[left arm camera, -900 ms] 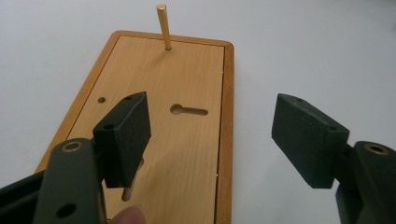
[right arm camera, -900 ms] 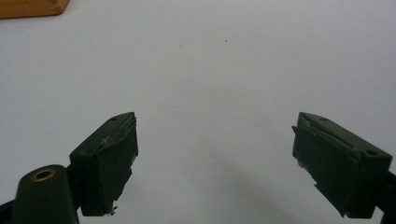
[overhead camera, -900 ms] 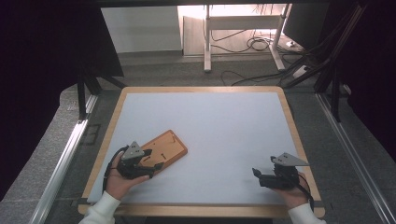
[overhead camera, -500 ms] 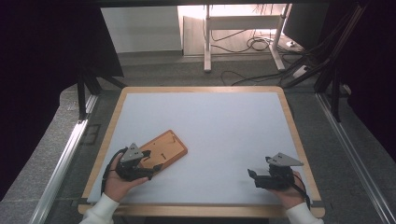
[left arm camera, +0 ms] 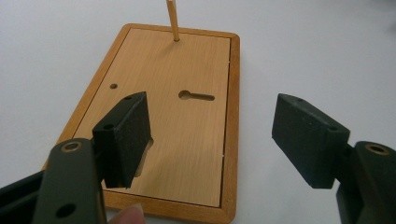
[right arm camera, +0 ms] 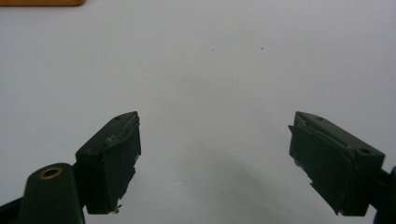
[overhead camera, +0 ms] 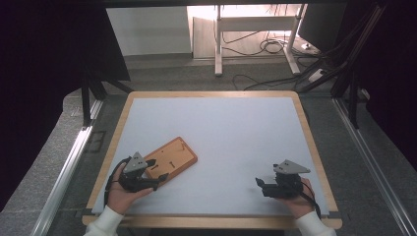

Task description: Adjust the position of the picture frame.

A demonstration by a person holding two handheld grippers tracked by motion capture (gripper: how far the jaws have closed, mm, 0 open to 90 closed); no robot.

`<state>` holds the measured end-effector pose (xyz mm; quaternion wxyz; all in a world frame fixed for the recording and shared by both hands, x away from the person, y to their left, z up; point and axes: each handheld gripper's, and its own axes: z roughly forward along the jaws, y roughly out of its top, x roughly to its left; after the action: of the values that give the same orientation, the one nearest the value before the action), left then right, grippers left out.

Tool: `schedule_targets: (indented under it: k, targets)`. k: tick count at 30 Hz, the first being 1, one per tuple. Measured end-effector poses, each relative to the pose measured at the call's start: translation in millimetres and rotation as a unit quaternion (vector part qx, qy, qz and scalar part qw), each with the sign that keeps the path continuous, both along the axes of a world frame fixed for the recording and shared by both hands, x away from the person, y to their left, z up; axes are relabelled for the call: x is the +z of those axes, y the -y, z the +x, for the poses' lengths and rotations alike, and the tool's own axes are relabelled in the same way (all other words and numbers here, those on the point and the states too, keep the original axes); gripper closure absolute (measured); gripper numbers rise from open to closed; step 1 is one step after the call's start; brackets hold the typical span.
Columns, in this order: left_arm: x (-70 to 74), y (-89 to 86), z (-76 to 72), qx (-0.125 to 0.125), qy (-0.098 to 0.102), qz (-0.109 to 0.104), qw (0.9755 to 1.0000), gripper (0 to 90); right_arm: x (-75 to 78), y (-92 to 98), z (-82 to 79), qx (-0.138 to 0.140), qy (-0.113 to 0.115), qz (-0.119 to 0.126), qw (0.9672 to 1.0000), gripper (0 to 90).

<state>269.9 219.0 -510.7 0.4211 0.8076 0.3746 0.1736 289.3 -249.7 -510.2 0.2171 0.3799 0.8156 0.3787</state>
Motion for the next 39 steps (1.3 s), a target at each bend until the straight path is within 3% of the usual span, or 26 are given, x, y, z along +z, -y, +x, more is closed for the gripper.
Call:
schedule_targets:
  k: [9,12,20,26,36,39]
  targets:
    - [-1.8,1.5,5.3,0.001,-0.005,0.005,1.0,28.1,0.5,1.8,0.1,0.002,0.001,0.002,1.0,17.3]
    - [-1.3,1.9,9.4,-0.001,-0.005,0.005,1.0,31.8,1.1,2.0,0.2,0.001,0.003,0.004,1.0,17.3]
    - [-0.7,18.4,33.1,-0.019,-0.011,0.023,0.9995,36.2,0.8,3.0,-1.8,0.007,0.005,0.001,1.0,17.3]
    - [0.2,26.2,44.0,-0.022,-0.019,0.023,0.9993,38.1,0.3,4.5,-1.6,0.006,0.005,-0.001,1.0,17.4]
    - [1.9,40.6,74.0,-0.022,-0.02,0.028,0.9992,48.4,-1.1,2.8,-1.7,0.005,0.005,-0.007,1.0,17.4]
    - [-2.4,46.7,87.8,-0.022,-0.029,0.027,0.999,49.6,-1.2,3.5,-1.6,0.003,0.005,-0.009,0.9999,17.4]
